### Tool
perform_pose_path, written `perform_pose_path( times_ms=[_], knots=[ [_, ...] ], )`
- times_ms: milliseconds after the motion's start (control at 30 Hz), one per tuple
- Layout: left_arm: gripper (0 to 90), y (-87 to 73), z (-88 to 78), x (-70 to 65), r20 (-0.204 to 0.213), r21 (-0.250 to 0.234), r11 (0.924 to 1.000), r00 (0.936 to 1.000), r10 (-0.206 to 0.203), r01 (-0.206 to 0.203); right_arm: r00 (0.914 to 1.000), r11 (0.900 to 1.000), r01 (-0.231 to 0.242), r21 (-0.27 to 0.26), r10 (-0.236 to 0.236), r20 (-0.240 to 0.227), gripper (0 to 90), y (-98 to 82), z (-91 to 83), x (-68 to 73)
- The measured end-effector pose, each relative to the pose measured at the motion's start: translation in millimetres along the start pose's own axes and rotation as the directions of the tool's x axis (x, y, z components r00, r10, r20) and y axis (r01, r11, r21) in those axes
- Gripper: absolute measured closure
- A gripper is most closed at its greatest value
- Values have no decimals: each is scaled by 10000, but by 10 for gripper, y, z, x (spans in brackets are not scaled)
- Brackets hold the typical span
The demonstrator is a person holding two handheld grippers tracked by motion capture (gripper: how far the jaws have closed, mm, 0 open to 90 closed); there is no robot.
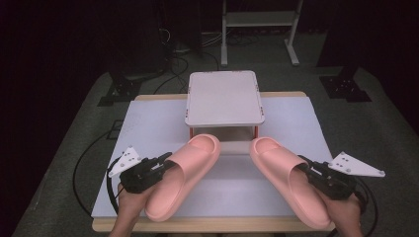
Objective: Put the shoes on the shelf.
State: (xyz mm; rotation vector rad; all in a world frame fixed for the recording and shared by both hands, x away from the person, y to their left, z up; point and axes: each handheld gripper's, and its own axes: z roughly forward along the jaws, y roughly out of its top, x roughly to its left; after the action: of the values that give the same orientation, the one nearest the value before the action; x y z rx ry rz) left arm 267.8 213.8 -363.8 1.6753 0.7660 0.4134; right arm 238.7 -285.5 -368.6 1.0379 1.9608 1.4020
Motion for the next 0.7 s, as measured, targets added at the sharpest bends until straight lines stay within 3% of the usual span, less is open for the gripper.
perform_pose_path(
  times_ms=[367, 700],
  knots=[
    [739, 163, 87, 19, 176, 28, 9999, 9998, 97, -97, 9999, 9998, 95, -150, -94, 77, 801, 212, 23, -8],
    [739, 303, 145, 26, 211, -43, 9998, 9996, 207, -206, 9998, 9992, 197, -352, -199, -54, 801, 393, 143, 46]
  ],
)
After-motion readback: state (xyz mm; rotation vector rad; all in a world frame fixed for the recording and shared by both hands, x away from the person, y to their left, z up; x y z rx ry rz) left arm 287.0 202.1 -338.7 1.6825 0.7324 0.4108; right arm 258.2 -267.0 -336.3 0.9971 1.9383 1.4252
